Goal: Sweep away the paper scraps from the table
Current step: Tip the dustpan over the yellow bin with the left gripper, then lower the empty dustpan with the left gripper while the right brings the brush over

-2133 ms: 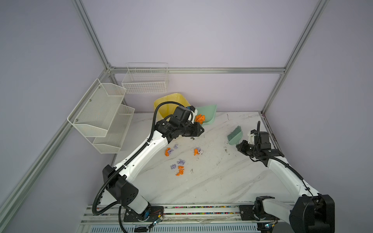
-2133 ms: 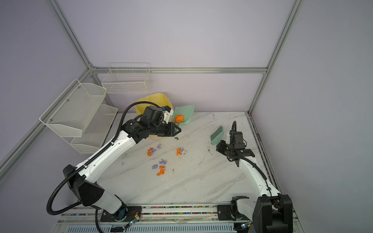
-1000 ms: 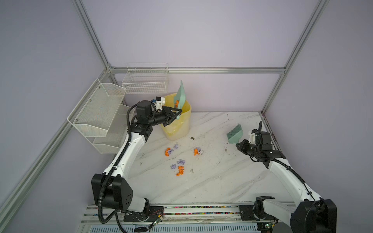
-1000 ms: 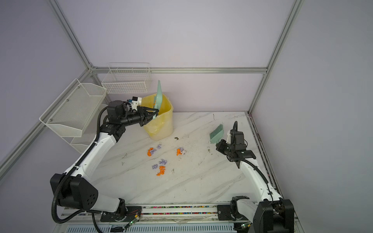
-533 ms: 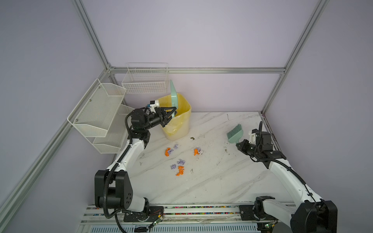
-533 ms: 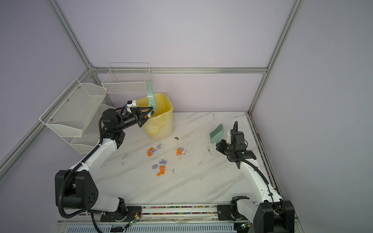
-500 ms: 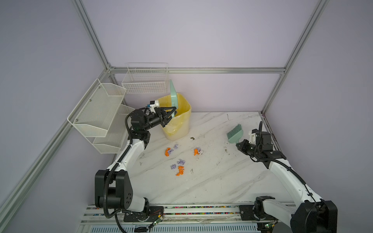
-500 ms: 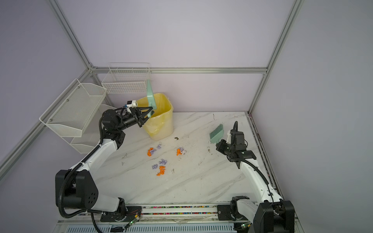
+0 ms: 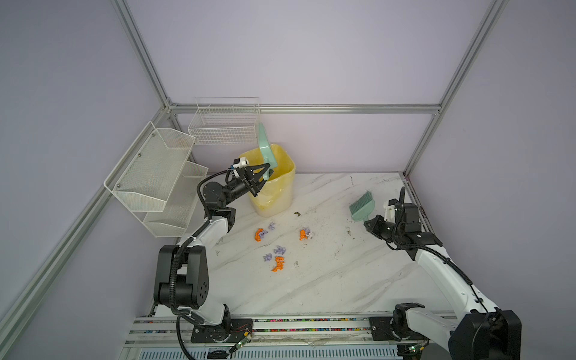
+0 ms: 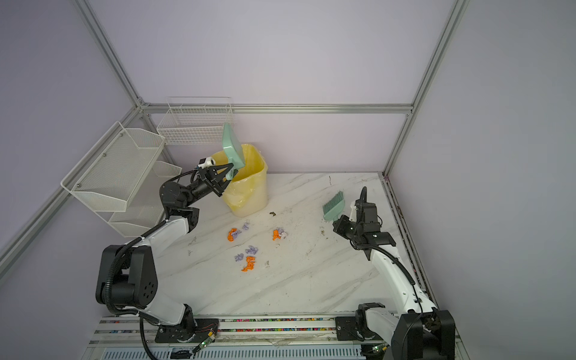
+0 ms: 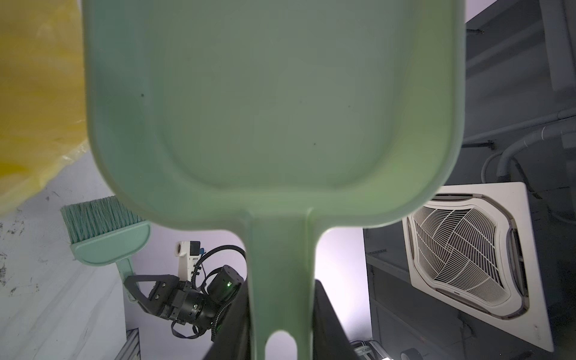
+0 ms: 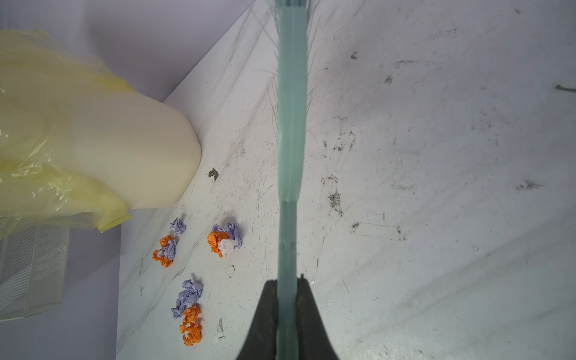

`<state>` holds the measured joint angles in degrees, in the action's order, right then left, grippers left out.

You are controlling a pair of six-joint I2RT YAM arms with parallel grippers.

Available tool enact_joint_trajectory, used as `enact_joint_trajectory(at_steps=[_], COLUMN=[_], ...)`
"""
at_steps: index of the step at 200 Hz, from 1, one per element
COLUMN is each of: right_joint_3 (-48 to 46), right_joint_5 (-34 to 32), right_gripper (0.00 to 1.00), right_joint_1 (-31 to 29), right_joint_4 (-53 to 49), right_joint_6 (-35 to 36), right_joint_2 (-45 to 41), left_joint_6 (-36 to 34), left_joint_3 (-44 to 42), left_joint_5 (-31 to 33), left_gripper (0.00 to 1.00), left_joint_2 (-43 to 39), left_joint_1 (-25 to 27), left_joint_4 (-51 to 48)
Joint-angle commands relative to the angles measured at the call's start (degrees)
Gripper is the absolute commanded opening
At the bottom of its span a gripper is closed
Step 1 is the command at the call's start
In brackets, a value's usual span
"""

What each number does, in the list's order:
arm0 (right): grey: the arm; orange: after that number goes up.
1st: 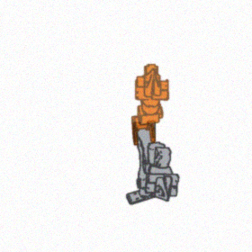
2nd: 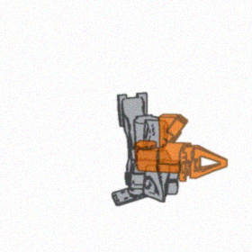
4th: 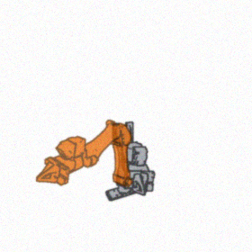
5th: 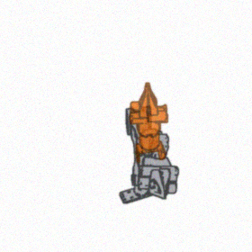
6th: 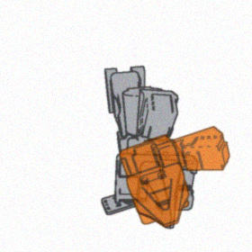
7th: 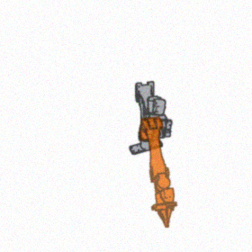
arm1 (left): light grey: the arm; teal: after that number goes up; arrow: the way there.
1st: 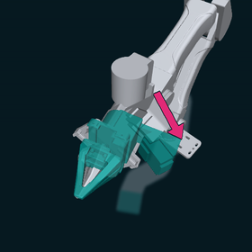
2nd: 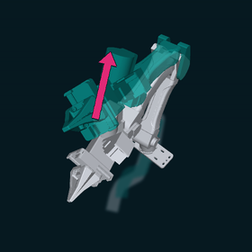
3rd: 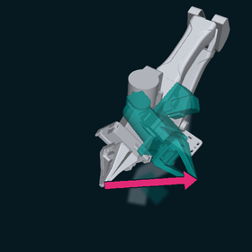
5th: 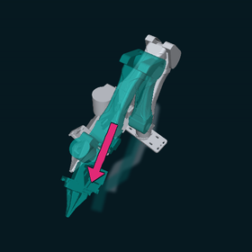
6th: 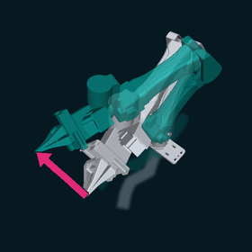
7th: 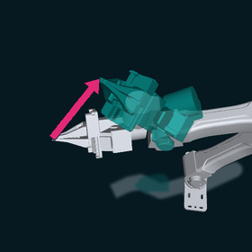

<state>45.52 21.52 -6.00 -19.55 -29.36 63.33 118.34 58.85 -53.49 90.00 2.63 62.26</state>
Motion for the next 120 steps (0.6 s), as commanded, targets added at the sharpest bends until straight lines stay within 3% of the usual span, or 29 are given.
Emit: enact_joint_trajectory(at_steps=[1, 76, 120], right_joint_3=[2.5, 4.3, 5.4], right_joint_5=[0.7, -0.2, -0.9], right_gripper=[0.0, 0.0, 0.0], right_joint_1=[-0.7, -3.6, -5.4], right_joint_4=[-0.8, -1.5, -1.9], right_joint_6=[-0.6, -1.3, -1.4], right_joint_2=[-0.6, 0.6, 2.1], left_joint_6=[-2.5, -34.2, -41.4], left_joint_3=[-0.7, 1.5, 1.8], left_joint_5=[-1.5, -4.1, -5.1], left_gripper=[0.09, 0.1, 0.1], left_joint_2=[-4.2, -18.5, -23.0], left_joint_1=[-0.5, -0.3, -0.3], left_joint_4=[0.7, -38.9, -48.9])
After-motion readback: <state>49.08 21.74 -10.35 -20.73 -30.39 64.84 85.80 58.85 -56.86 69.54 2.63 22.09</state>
